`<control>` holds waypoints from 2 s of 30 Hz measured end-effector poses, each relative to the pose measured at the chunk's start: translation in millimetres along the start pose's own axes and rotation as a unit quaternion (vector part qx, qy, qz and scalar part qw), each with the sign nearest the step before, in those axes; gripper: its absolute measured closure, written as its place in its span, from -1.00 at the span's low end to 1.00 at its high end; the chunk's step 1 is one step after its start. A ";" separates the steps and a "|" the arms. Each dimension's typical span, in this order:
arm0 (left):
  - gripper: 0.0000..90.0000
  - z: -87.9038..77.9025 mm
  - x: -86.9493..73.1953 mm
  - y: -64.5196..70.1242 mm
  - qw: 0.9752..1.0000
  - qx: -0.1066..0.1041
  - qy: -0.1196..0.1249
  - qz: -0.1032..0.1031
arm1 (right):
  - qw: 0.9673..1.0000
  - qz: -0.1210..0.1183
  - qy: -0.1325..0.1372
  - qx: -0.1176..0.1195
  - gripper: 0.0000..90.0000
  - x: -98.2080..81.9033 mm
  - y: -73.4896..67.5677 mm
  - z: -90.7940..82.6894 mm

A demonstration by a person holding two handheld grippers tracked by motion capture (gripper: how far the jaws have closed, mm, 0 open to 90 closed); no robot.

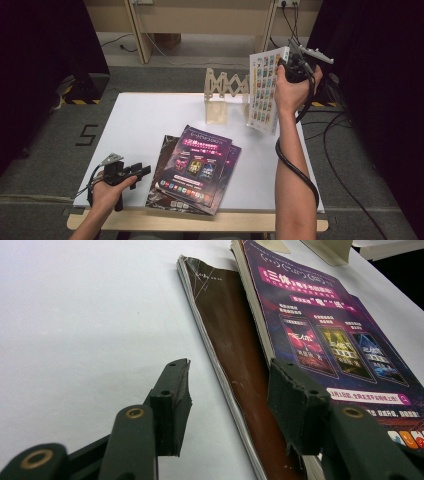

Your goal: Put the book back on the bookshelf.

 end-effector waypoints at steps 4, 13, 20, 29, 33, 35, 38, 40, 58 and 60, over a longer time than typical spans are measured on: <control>0.12 0.3 -0.6 0.1 1.000 0.001 0.000 -0.001 | 1.000 0.000 0.001 0.005 0.65 1.9 -3.5 8.3; 0.12 0.6 -0.9 -1.1 1.000 0.000 0.000 -0.004 | 1.000 -0.005 0.003 0.000 0.65 -1.4 -2.5 24.6; 0.12 1.3 -1.9 -1.2 1.000 0.000 -0.002 -0.003 | 1.000 -0.014 0.008 0.003 0.65 -0.3 -2.8 30.8; 0.12 3.2 -3.3 -0.1 1.000 -0.002 -0.005 -0.003 | 1.000 -0.012 0.015 0.007 0.65 -1.1 -9.9 26.8; 0.12 3.6 -3.8 0.3 1.000 -0.003 -0.006 -0.001 | 1.000 -0.016 0.016 0.009 0.65 -2.2 -15.8 25.7; 0.12 3.3 -3.4 0.4 1.000 -0.003 -0.006 0.000 | 1.000 -0.017 0.017 0.012 0.65 -2.2 -19.3 25.3; 0.12 3.0 -3.5 0.2 1.000 -0.003 -0.005 -0.003 | 0.999 -0.020 0.023 0.016 0.65 -0.5 -22.0 26.2; 0.12 3.1 -3.7 0.1 1.000 -0.003 -0.005 -0.002 | 0.999 -0.022 0.023 0.018 0.65 -0.5 -21.5 28.8; 0.12 4.7 -5.9 0.4 1.000 -0.007 -0.010 -0.001 | 0.998 -0.044 0.036 0.018 0.64 -42.5 -12.3 28.5; 0.12 4.9 -5.6 0.2 1.000 -0.006 -0.010 -0.002 | 0.997 -0.055 0.044 0.015 0.65 -45.0 -14.3 23.5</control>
Point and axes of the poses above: each handheld gripper's, and its own axes: z roughly forward along the jaws, x roughly out of its top, y roughly to its right, the point moved 5 cm from there along z, roughly forward along the jaws, and after that the axes turned 3 degrees about x, right-handed, at the moved point
